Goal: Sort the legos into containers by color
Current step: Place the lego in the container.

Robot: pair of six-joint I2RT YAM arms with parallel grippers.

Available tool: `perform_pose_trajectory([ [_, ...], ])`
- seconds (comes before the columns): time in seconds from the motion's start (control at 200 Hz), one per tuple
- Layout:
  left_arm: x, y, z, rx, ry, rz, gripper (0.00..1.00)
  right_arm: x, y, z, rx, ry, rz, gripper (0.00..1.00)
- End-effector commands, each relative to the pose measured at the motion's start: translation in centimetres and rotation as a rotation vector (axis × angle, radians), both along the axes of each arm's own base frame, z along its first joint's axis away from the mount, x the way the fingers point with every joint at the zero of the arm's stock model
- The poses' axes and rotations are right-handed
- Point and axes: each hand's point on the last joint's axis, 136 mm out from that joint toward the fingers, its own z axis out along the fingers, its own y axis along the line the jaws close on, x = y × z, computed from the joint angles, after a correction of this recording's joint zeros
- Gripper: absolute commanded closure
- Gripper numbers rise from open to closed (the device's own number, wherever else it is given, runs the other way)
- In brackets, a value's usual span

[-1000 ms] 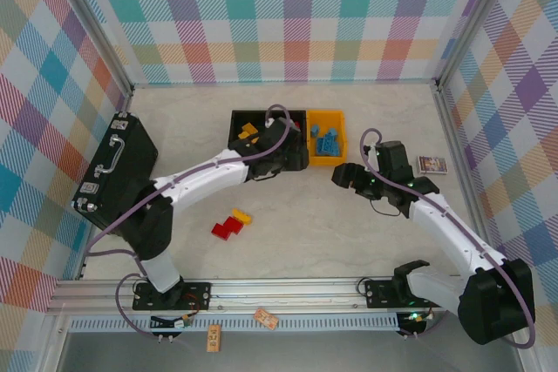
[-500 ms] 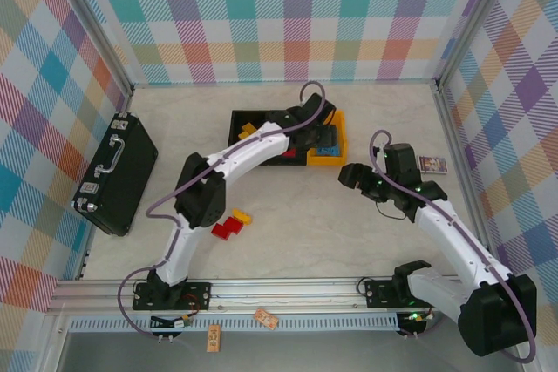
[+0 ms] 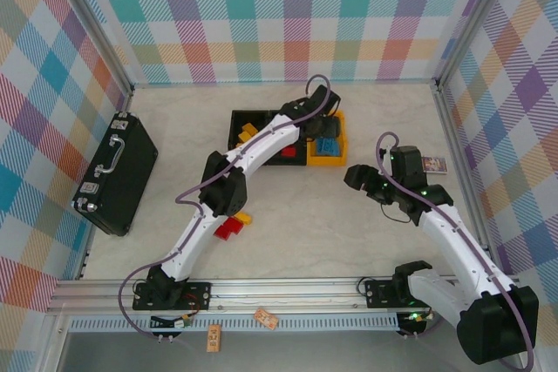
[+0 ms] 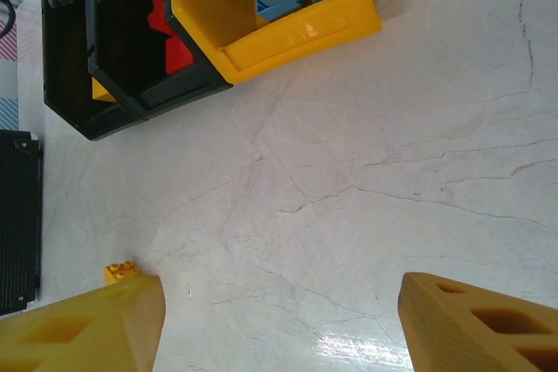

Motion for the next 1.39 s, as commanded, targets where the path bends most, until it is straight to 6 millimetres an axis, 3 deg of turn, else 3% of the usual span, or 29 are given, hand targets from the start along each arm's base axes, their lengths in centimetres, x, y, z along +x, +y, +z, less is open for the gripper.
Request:
perform_pose_trajectory([
  [0.0,1.0,-0.2,1.1,-0.024,-0.031,-0.014,0.39,-0.2,-0.2,-0.2,-0.012,0.001,0.01,0.29],
  [0.2,1.6,0.0,0.8,-0.024,-0.035,-0.007,0.37,-0.1,-0.2,-0.2,-0.008,-0.001,0.01,0.28],
  [0.37,1.6,-0.2,1.2,-0.04,-0.037,-0.011,0.27,0.0,0.0,-0.2,0.003,0.0,0.015,0.29],
  [0.675,0.7,-0.7,4.1,-0.074,-0.058,-0.031,0.23,-0.1,0.3,0.2,0.023,-0.01,0.023,0.29],
  [0.865,-1.9,-1.4,7.1,-0.106,-0.071,-0.081,0.24,-0.2,0.5,0.7,0.034,-0.018,0.035,0.29],
  [1.05,-5.7,-0.4,8.6,-0.093,-0.074,-0.119,0.25,-0.6,0.8,1.2,0.035,-0.026,0.068,0.29],
  [1.22,-9.0,2.6,9.0,-0.106,-0.06,-0.104,0.26,-1.2,2.4,2.1,0.078,-0.046,0.161,0.3],
  [1.39,-12.8,6.9,7.6,-0.086,-0.03,-0.07,0.27,-2.4,5.0,2.7,0.081,-0.08,0.3,0.31],
])
